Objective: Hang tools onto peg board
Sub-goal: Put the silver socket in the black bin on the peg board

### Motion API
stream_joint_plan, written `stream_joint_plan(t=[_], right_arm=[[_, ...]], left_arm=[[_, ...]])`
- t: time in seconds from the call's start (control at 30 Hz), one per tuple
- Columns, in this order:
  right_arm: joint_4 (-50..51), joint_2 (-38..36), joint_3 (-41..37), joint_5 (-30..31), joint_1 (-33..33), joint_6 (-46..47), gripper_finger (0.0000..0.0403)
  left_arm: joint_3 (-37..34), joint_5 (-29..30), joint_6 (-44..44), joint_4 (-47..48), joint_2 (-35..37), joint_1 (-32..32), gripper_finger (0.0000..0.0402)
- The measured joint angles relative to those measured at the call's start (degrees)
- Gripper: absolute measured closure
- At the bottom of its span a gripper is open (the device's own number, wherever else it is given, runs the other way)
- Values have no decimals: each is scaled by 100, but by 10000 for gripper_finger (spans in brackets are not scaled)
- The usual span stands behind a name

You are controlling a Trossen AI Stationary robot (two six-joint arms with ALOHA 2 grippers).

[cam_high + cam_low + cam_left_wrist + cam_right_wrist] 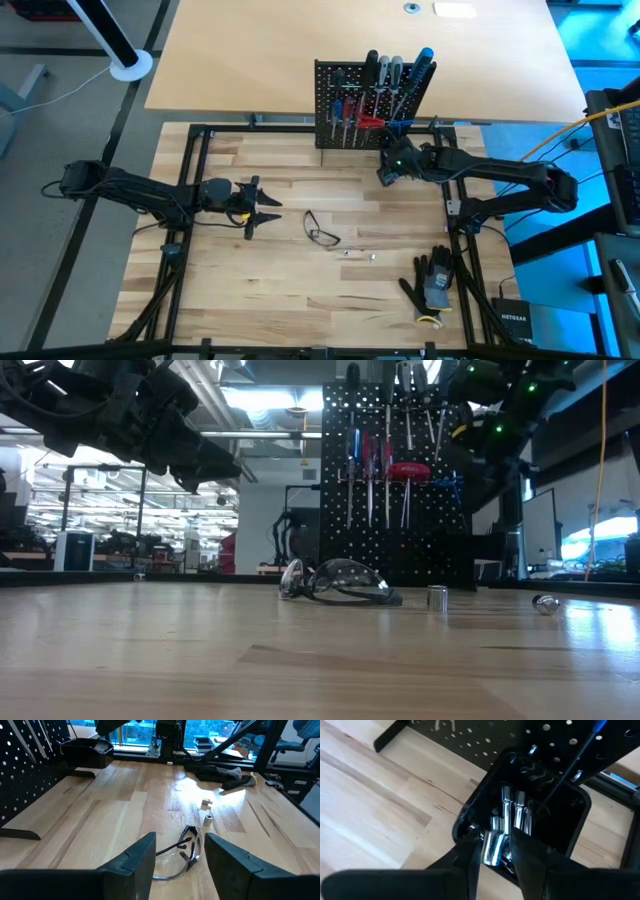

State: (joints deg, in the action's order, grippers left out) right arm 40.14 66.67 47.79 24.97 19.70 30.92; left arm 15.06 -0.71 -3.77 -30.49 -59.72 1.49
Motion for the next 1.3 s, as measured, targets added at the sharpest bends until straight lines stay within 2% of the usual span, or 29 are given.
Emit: stream_joint_plan(t=[0.17,0.27,0.43,0.5,0.6,0.77,0.93,1.3], right_arm=[[-20,53,0,94,-15,2,267],[-22,64,0,-76,-15,2,247],[-105,64,0,-1189,-307,-142,231],[-289,64,0,-1566,-667,-169,231],[-658,81,0,-1826,-1336,-226,232],[-1263,385,4,-1860,-2363,-464,235],[-1839,1063,4,-1862,-3066,-684,236],[-2855,2443,4,-1862,-3562,-689,236]], left_arm=[[-1,0,10,1,0,-1,243],[0,0,10,3,0,-1,243],[-1,0,11,1,0,1,243],[-1,0,17,1,0,1,243],[0,0,72,1,0,0,243],[1,0,31,1,0,1,243],[-1,2,-16,-2,0,0,243],[0,2,272,-66,0,0,243]])
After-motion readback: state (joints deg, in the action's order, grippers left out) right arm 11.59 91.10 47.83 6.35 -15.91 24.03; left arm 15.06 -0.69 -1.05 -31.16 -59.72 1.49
